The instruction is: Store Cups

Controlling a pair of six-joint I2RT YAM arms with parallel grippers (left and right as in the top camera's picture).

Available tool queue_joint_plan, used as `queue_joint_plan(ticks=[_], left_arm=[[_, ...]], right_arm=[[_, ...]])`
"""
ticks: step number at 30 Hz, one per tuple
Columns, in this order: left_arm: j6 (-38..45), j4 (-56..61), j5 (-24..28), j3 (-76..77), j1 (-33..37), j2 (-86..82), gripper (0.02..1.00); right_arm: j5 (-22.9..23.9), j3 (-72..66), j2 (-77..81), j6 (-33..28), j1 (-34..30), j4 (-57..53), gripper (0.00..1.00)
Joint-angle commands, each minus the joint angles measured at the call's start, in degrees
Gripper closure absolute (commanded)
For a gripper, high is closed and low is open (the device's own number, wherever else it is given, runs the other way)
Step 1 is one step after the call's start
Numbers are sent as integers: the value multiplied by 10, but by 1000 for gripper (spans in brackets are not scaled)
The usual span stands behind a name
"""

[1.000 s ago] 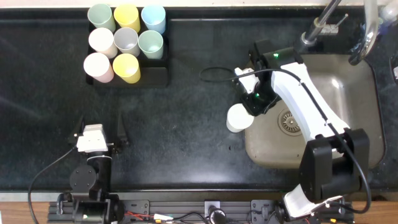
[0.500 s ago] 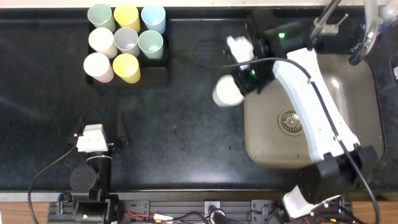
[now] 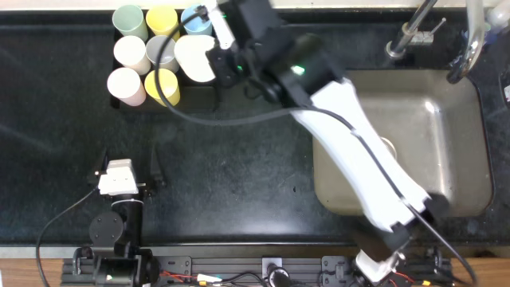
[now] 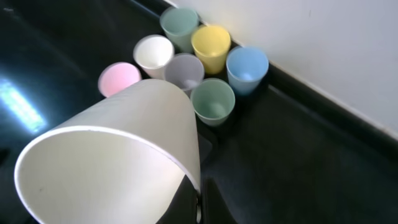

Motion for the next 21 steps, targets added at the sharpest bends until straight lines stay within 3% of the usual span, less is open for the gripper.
queue_joint_plan(ticks=[1,3,12,21], left_arm=[[7,0,5,-2,3,-6,18],[7,0,5,-2,3,-6,20],[7,0,5,-2,3,-6,18],[7,0,5,-2,3,-6,18]], right_arm=[[44,12,58,100,1,5,956],[41,18,74,129,-2,6,958],[-16,22,114,133,0,26,958],[-16,22,148,122,0,20,958]])
